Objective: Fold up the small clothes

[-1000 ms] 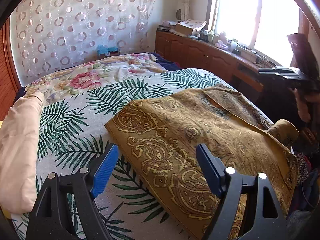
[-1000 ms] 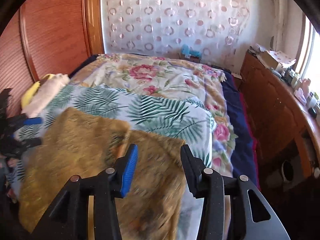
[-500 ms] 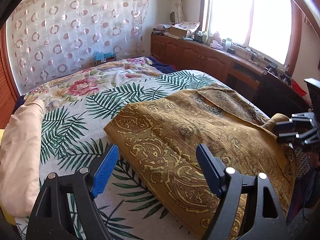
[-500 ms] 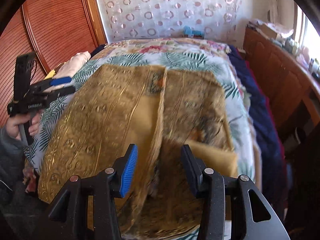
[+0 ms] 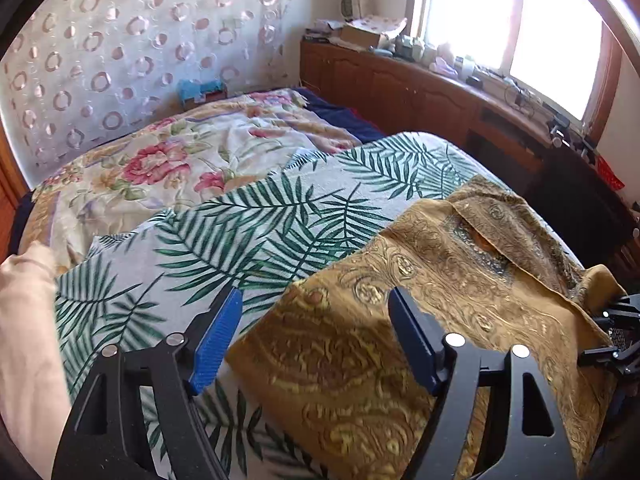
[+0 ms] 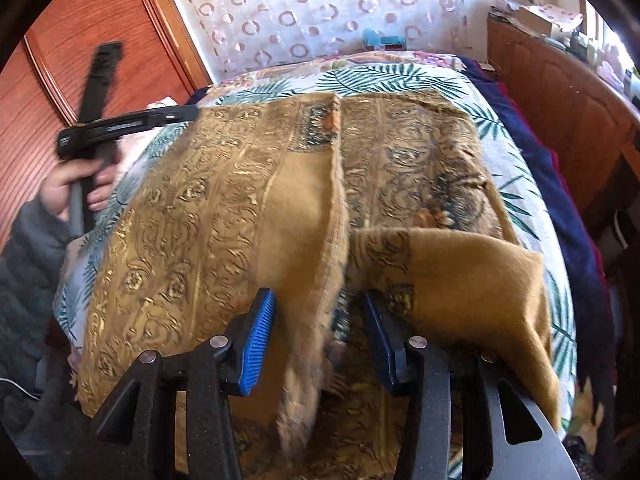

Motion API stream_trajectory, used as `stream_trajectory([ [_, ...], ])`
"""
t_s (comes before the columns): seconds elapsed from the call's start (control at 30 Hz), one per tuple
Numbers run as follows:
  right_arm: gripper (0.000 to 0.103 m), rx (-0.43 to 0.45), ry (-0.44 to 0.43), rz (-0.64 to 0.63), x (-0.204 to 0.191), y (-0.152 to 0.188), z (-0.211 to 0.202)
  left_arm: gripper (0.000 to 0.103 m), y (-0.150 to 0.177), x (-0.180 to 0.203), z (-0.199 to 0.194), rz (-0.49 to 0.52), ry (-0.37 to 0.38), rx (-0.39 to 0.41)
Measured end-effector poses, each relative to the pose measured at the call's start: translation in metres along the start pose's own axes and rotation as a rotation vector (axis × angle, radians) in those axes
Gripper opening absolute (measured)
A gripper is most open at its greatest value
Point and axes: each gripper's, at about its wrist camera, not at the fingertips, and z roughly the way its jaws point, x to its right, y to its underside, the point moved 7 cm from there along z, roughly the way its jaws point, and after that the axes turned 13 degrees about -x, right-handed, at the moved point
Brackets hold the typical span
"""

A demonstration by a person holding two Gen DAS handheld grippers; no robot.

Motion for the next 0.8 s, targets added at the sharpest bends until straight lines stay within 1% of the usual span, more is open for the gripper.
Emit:
stream_trajectory([
  [0.03,0.030,0.001,-0.008,-0.008,-0.004,0.000,0.004,0.067,-0.001,0.002,0.009,0.007,0.010,-0.030],
  [0.07,0.021,0.002,0.000,-0.020,-0.007,0.002,0.004,0.065,-0.001,0.004,0.013,0.014,0.015,-0.051],
  [0.13,0.010,0.017,0.022,-0.040,-0.008,0.001,0.003,0.056,0.000,0.007,0.022,0.033,0.009,-0.083],
  [0.17,0.008,0.030,0.019,-0.045,-0.009,0.001,0.000,0.054,0.001,0.009,0.025,0.047,0.001,-0.095],
  [0.2,0.008,0.046,0.017,-0.047,-0.010,0.002,-0.005,0.049,0.002,0.010,0.027,0.060,-0.005,-0.101],
  [0.23,0.008,0.063,0.019,-0.047,-0.010,0.002,-0.009,0.040,0.003,0.011,0.027,0.069,-0.009,-0.102],
  [0.27,0.006,0.074,0.016,-0.049,-0.010,0.004,-0.012,0.035,0.004,0.012,0.026,0.078,-0.013,-0.100],
  [0.33,0.005,0.094,0.020,-0.056,-0.012,0.007,-0.016,0.013,0.006,0.013,0.023,0.098,-0.049,-0.094],
  [0.4,0.005,0.119,0.031,-0.072,-0.014,0.007,-0.021,0.007,0.007,0.015,0.020,0.115,-0.061,-0.087],
  [0.53,0.005,0.165,0.031,-0.083,-0.017,0.008,-0.031,0.005,0.006,0.020,-0.002,0.130,-0.095,-0.026],
  [0.7,0.005,0.165,0.073,-0.082,-0.013,0.008,-0.031,0.005,-0.001,0.024,-0.025,0.125,-0.099,0.040],
  [0.8,0.005,0.188,0.073,-0.081,-0.016,0.009,-0.039,0.005,-0.006,0.027,-0.040,0.120,-0.101,0.085],
])
